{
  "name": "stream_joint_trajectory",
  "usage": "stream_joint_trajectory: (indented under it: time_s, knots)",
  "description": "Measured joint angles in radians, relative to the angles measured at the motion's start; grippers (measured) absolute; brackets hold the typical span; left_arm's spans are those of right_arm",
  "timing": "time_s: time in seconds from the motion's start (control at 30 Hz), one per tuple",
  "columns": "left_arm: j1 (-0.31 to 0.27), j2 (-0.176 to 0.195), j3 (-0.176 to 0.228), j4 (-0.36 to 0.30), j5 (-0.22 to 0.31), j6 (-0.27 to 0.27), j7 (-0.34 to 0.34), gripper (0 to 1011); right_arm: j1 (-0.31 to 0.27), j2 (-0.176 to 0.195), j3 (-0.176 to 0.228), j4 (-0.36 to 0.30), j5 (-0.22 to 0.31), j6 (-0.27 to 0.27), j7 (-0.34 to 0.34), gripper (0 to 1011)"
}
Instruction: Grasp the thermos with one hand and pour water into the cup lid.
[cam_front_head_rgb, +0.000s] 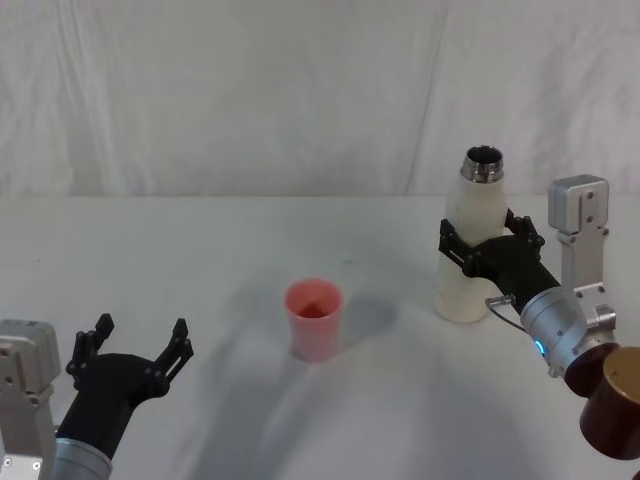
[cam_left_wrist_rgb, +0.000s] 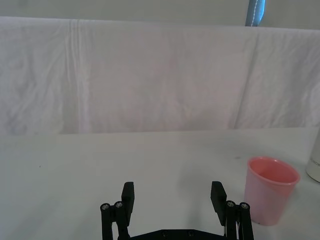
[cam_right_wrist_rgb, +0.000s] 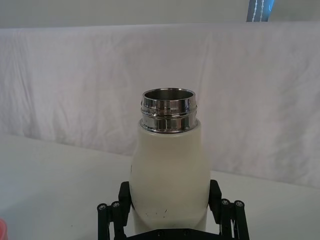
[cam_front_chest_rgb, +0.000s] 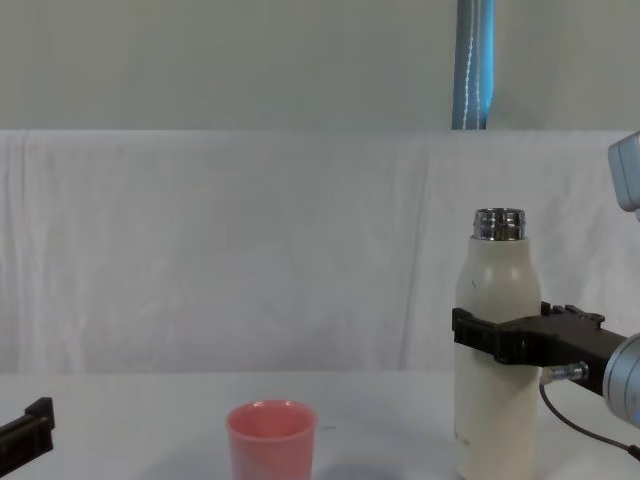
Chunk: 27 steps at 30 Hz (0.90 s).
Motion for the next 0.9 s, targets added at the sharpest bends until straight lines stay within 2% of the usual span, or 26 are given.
stream_joint_trajectory:
  time_s: [0.9]
  knots:
    - [0.0, 0.0, 0.0, 0.0, 0.0, 0.0, 0.0, 1001, 0.021, -0.001, -0.007, 0.028, 0.0, 0.001, 0.005, 950]
